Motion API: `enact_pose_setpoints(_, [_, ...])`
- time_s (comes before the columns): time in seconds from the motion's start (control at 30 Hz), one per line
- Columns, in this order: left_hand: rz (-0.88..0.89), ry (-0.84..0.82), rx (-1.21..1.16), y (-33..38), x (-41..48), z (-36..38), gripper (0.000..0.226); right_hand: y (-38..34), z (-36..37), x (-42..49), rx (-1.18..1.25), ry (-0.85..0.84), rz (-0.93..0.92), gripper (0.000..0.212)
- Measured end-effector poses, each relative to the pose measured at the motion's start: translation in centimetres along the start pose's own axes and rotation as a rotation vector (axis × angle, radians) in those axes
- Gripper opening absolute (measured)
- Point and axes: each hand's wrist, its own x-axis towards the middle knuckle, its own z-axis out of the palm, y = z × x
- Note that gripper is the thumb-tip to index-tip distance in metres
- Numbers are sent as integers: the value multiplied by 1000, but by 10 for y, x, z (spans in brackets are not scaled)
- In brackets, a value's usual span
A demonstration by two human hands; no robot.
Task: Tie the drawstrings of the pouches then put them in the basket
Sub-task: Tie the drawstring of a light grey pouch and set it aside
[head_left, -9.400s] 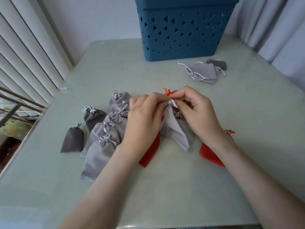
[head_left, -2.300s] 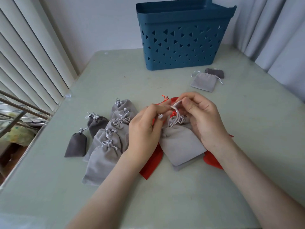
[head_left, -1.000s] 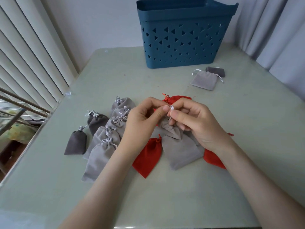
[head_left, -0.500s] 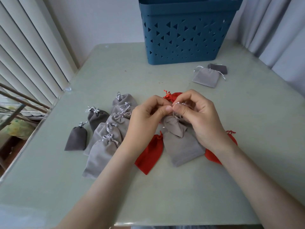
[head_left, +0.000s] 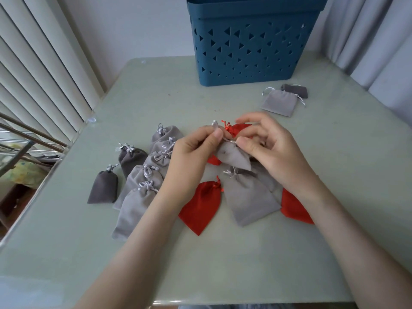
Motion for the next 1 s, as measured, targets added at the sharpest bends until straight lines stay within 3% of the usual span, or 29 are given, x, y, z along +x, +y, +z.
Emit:
enact_pose_setpoints(0.17, [-34,-36,-118,-5,2,-2,21,7,1,0,-176,-84,34,9])
enact_pose_setpoints(0.3, [-72,-54,-117,2,-2,4,22,7,-5,2,-246,-92,11,14])
enact_pose_setpoints(0.43, [-84,-61,-20,-2,-2,4,21,14,-11,4,-316,-48,105,23])
enact_pose_setpoints(0.5, [-78,-72,77,-7,-1,4,21,15,-9,4,-221,10,216,28])
enact_pose_setpoints(0.63, [-96,-25,117,-12,0,7,14,13,-1,6,200,91,367,29])
enact_pose_setpoints(0.77, [-149,47,112,-12,0,8,4,6,6,1,285,14,277,20])
enact_pose_setpoints(0.83, [-151,61,143,-13,0,8,9,3,9,-4,288,-62,215,18])
enact_pose_setpoints(1.0, [-155,69,118,-11,1,9,14,6,14,-6,-10,-93,101,13])
